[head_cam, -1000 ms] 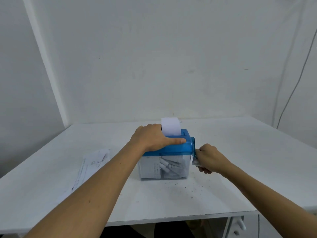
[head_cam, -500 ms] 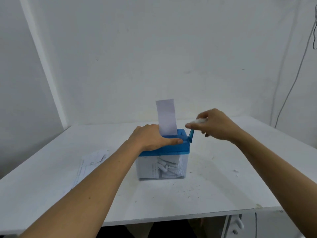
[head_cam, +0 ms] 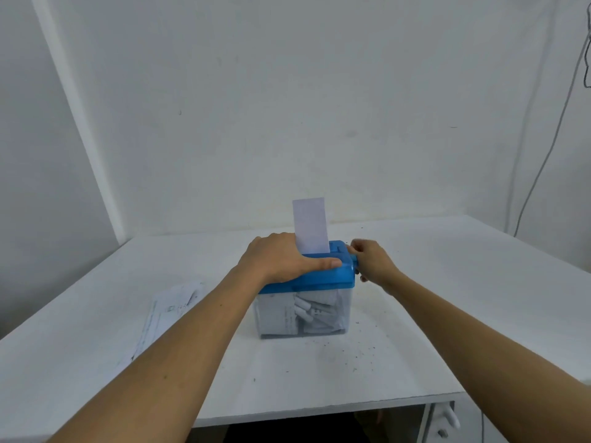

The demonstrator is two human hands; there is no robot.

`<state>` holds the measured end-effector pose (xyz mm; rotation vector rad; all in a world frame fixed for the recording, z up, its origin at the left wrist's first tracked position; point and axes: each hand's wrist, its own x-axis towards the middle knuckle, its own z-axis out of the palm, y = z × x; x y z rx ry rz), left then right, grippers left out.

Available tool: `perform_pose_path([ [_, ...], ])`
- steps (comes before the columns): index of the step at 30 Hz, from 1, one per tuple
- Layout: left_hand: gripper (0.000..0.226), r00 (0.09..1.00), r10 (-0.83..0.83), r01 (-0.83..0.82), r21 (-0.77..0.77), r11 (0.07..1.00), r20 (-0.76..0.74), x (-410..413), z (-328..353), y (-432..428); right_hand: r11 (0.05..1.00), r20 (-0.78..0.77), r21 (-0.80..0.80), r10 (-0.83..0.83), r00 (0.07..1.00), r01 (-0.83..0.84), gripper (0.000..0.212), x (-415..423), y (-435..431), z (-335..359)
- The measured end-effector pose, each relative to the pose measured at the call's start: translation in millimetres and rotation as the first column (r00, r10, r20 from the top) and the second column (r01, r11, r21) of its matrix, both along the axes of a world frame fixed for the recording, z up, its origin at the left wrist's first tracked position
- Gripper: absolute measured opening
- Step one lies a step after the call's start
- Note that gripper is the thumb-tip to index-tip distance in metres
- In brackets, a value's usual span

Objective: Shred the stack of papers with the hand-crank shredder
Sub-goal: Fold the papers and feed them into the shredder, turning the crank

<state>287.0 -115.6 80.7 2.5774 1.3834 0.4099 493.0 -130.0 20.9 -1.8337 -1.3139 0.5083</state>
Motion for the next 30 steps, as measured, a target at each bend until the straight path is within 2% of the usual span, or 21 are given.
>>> perform_pose_path([
  [2,0.061,1.0,0.004,-0.004,0.007,1.0,0.003,0.2,-1.5,0.2,0.998,-0.016,-0.065,-0.019,1.0,0.018,0.022,-2.0,-5.3,-15.3],
  [4,0.059,1.0,0.011,-0.012,0.015,1.0,0.007,-0.1,-2.7,-0.7,0.997,-0.036,-0.061,-0.051,0.998,0.049,0.024,-6.5,-15.7,-25.0],
  [6,0.059,1.0,0.011,-0.011,0.018,1.0,0.015,-0.2,-2.2,-2.2,0.998,-0.018,-0.043,-0.055,0.998,0.055,0.032,-11.4,-27.8,-27.6],
  [9,0.061,1.0,0.011,-0.011,0.012,1.0,0.016,0.0,-0.9,-4.6,0.995,0.002,-0.099,-0.024,1.0,0.024,0.044,-17.4,-51.7,-25.8],
  [14,0.069,1.0,0.022,-0.022,0.012,1.0,0.013,0.1,-1.1,-2.2,0.983,0.053,-0.126,0.142,0.988,-0.135,0.053,-17.1,-93.0,4.5],
  [17,0.073,0.999,0.03,-0.03,0.01,0.999,0.016,0.0,-1.9,-0.9,0.961,0.115,-0.149,0.252,0.961,-0.234,0.045,-15.2,-111.2,36.8],
  [20,0.068,1.0,0.025,-0.025,0.009,1.0,0.003,-0.5,-1.7,-1.9,0.951,0.255,-0.195,0.287,0.923,-0.241,0.038,-9.5,-108.6,68.3],
  [22,0.069,1.0,0.018,-0.018,0.004,1.0,-0.003,-0.9,-0.7,-2.4,0.962,0.266,-0.154,0.26,0.928,-0.226,0.038,-4.2,-97.3,80.9],
  [26,0.073,1.0,0.025,-0.025,0.014,1.0,0.012,-1.4,-2.4,-0.6,0.985,0.279,0.085,0.12,0.953,-0.149,0.042,6.7,-60.0,91.4],
  [30,0.082,1.0,0.029,-0.029,0.03,0.999,0.007,-0.2,-5.9,5.9,0.964,0.124,0.191,0.165,0.979,-0.187,0.038,14.0,-29.5,80.4],
])
